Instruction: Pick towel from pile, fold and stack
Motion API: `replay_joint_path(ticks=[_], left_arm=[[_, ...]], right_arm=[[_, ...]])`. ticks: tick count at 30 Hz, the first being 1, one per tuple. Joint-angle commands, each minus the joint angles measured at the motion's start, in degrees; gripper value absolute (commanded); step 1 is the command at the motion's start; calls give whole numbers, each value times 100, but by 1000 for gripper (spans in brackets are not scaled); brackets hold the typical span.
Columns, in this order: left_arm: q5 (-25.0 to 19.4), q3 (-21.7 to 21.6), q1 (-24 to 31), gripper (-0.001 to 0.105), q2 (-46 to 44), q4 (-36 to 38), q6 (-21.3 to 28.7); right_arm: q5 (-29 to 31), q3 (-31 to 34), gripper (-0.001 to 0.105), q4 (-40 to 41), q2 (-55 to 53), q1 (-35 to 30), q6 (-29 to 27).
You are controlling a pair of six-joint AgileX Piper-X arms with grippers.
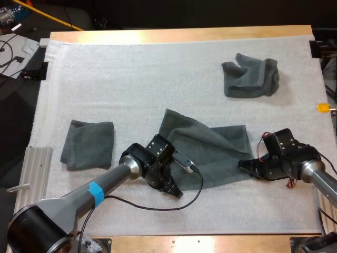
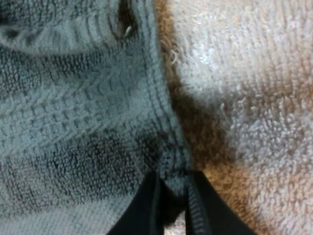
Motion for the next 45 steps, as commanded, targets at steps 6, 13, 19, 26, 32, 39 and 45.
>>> replay_joint_path(ticks=[6, 13, 19, 26, 32, 39, 45], left_arm=[[-29, -46, -28, 0, -808, 442, -18], [-32, -238, -22, 0, -1921, 1073, 104], [-21, -830, -5, 0, -2668, 1611, 179], [28, -1475, -4, 0, -3002, 2137, 136], [115, -1983, -6, 0, -3262, 2653, 83], [238, -2206, -168, 0, -3517, 3195, -84], [251, -2179, -502, 0, -3637, 3365, -256]], right_arm=[[-177, 11, 0, 273, -247, 4, -230], [-278, -43, 0, 744, -1659, 16, -164], [-493, -346, 0, 1215, -2837, 1, 61], [-694, -1012, 0, 1757, -3143, -3, 148], [-898, -1694, 0, 2444, -3355, 256, 243], [-773, -2214, 0, 3212, -3505, 1165, 577], [-475, -2255, 0, 3580, -3547, 1840, 1066]])
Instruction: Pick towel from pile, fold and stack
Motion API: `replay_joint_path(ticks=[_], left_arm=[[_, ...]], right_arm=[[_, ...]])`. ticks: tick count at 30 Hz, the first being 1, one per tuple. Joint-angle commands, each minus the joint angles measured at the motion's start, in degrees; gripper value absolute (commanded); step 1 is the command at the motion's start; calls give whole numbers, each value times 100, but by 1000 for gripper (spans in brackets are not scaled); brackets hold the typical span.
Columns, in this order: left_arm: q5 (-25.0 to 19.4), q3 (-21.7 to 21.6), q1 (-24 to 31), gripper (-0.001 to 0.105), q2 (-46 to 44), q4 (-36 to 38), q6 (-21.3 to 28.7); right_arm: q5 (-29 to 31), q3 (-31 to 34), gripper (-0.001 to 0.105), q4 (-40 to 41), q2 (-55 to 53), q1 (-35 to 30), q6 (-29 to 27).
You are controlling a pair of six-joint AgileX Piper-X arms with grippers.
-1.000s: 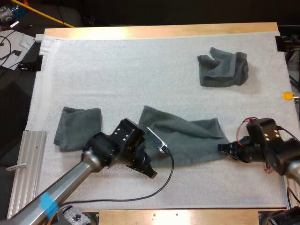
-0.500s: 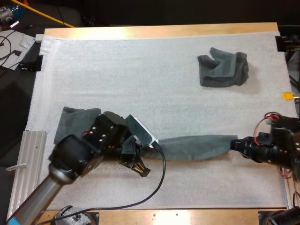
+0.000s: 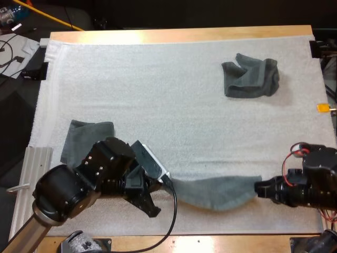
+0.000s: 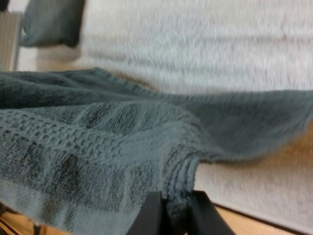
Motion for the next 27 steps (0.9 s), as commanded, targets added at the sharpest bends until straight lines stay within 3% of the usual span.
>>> replay_joint_path(ticks=[1, 4, 7, 12, 18, 27], left_arm=[[5, 23, -140, 0, -56, 68, -119], [-90, 15, -127, 0, -22, 37, -76], [-475, 234, -103, 0, 41, -103, 34], [-643, 780, 257, 0, 371, -956, 182], [-355, 956, 1124, 0, 1245, -1988, 393], [357, 904, 2049, 0, 2684, -2872, 542]], right_arm=[[284, -4, 0, 181, -17, 336, 325], [241, -6, 1, 161, -11, 305, 237], [525, 137, 1, 180, 98, 343, 132], [1012, 805, 0, -775, 636, 343, 133], [1330, 1091, 0, -2322, 1822, 194, 158], [965, 1025, 0, -3559, 3211, -708, 572]])
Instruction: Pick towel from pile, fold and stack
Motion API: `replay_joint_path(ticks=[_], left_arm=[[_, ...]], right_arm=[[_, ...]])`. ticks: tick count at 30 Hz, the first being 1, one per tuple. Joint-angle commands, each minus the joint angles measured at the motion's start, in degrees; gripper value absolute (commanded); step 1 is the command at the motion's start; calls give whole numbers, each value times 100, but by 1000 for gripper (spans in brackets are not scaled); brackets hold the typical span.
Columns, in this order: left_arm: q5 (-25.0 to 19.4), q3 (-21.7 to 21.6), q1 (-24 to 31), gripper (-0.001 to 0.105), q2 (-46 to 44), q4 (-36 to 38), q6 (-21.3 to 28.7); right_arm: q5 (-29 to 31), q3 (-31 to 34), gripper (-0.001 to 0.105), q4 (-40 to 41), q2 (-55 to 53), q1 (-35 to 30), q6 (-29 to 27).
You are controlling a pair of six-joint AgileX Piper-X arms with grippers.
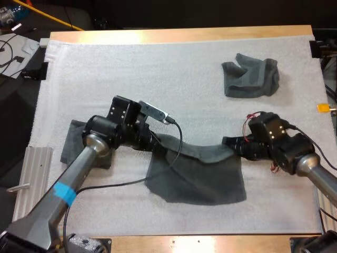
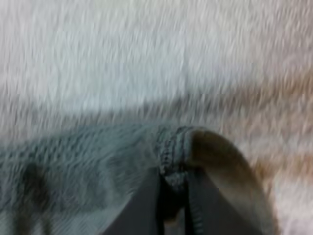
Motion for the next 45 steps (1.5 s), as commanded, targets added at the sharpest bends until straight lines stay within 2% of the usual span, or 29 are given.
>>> replay_joint_path(ticks=[1, 10, 25, 27, 28, 30, 32, 33, 35, 39, 45], left_arm=[[167, -24, 159, 0, 288, -296, 12], [526, -24, 615, 0, 1045, -1013, -68], [627, -34, 888, 1, 1388, -1844, -153], [581, -29, 861, 5, 1383, -1845, -165], [586, -21, 845, 16, 1362, -1918, -240], [643, -31, 844, 33, 1362, -2048, -366], [717, -71, 857, 50, 1366, -2158, -474], [763, -96, 864, 56, 1368, -2204, -517], [886, -187, 883, 62, 1371, -2231, -568], [1082, -446, 924, 58, 1329, -2015, -539], [1156, -657, 929, 56, 931, -1401, -417]], right_arm=[[-97, -39, 1, -401, 279, -226, 142], [-41, -40, 1, -1237, 1009, -675, 833], [168, -70, 2, -1967, 1372, -922, 1289], [112, -47, 15, -1960, 1325, -914, 1242], [74, -29, 29, -2054, 1312, -919, 1288], [45, -36, 47, -2260, 1309, -904, 1322], [-7, -19, 56, -2581, 1317, -908, 1305], [-41, -17, 57, -2739, 1319, -911, 1272], [-131, -23, 56, -3006, 1293, -928, 1133], [-327, -20, 54, -3176, 1159, -929, 694], [-444, -13, 54, -2566, 602, -919, -49]])
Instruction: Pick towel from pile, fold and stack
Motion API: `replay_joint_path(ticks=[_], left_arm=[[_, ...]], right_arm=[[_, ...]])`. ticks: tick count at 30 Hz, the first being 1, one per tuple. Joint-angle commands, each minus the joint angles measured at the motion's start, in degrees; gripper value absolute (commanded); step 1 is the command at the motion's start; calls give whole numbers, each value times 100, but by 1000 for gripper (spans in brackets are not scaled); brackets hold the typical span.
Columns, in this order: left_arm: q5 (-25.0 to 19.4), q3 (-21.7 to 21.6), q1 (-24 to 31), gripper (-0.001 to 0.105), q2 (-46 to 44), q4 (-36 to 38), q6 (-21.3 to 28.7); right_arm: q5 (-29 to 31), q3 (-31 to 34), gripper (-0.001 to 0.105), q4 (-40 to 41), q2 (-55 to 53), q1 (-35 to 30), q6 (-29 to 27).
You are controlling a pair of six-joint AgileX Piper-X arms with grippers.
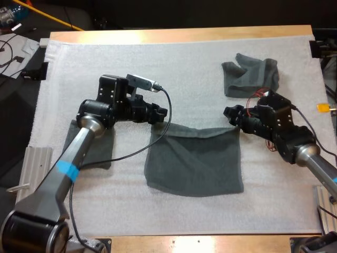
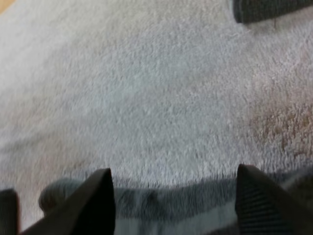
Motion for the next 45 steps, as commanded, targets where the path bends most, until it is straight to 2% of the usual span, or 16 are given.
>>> replay_joint_path(ticks=[1, 5, 7, 9, 14, 17, 21, 23, 30, 33, 40, 45], left_arm=[[80, -105, 9, 56, -393, 442, 78], [49, -81, -3, 56, -894, 1013, 239], [10, -94, -12, 56, -722, 863, 187], [-18, -99, -23, 56, -969, 1282, 308], [-107, -115, -15, 56, -1558, 2100, 450], [-152, -114, -11, 56, -1976, 2555, 468], [-184, -116, -5, 56, -2479, 3087, 495], [-194, -124, -3, 56, -2713, 3310, 509], [-222, -100, -12, 56, -3187, 3846, 512], [-138, -73, -12, 56, -3107, 3671, 495], [-130, -17, -14, 56, -3111, 3716, 496], [-145, 32, -19, 56, -3108, 3757, 504]], right_arm=[[-139, -10, 54, 492, -443, -24, -537], [-221, -6, 54, 1187, -947, -39, -851], [-183, -6, 53, 900, -886, 27, -837], [-193, -10, 52, 1197, -1150, 223, -1151], [-98, -9, 49, 1720, -1607, 732, -1463], [-8, -15, 38, 1918, -1791, 1065, -1510], [108, -18, 9, 2097, -1969, 1440, -1525], [185, -21, 1, 2169, -2017, 1613, -1494], [333, -20, 0, 2324, -1846, 1997, -1396], [232, 13, 0, 2225, -1814, 1897, -1517], [189, -47, 1, 2087, -1002, 1882, -1515], [99, -409, 0, 2078, -217, 1812, -1499]])
